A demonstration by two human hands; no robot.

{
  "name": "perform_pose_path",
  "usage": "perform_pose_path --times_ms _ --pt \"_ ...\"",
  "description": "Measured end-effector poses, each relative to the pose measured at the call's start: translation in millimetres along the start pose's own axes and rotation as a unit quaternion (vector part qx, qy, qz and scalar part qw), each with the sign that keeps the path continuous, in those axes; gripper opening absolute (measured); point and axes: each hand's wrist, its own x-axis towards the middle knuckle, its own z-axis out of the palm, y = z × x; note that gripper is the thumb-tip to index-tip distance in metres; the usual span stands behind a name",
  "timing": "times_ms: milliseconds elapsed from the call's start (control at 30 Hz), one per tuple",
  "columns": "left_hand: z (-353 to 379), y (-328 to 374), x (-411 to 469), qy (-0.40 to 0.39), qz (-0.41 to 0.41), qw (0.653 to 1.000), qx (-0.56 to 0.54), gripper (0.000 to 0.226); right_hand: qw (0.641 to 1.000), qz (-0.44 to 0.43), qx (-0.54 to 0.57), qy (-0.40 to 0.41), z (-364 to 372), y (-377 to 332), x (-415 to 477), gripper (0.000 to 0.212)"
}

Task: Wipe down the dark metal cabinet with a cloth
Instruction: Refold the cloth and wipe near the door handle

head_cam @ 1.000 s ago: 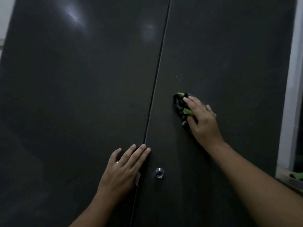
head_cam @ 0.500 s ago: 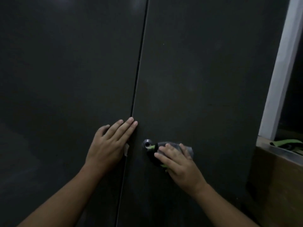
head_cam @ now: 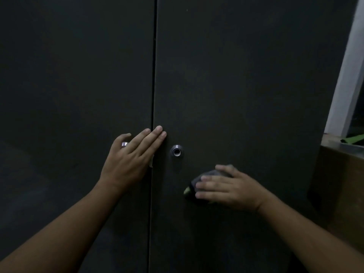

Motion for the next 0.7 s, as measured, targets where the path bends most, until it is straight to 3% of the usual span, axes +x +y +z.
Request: perform_pose_path --times_ms 100,167,300,400,467,600,700 --pt "-2.3 -0.6 -0.4 -0.002 0.0 1.0 -0.005 0.058 0.982 0.16 0.021 0.093 -8.5 17.0 -7.7 0.05" --pt "-2.0 -0.2 -1.2 0.0 0.0 1.0 -0.012 0.058 0.946 0.29 0.033 0.145 -13.5 27.5 -10.5 0.058" --pt "-0.1 2.2 -1.4 0.008 0.001 1.0 -0.03 0.058 0.783 0.548 0.112 0.271 -29.6 56.7 -2.8 0.055" --pt "-0.1 3.1 -0.7 0.03 0.002 0.999 -0.039 0.054 0.716 0.605 0.125 0.326 -49.0 93.3 20.4 0.055" --pt "-0.6 3.0 -1.1 0.039 0.007 0.998 -0.047 0.054 0.715 0.604 0.127 0.328 -62.7 121.3 37.6 0.056" --pt "-5.9 1.8 0.5 0.044 0.0 0.997 -0.066 0.059 0.787 0.536 0.109 0.285 -98.4 185.4 72.4 0.058" --pt "-6.0 1.9 1.0 0.045 -0.005 0.996 -0.079 0.061 0.787 0.533 0.119 0.289 -117.4 218.4 110.2 0.059"
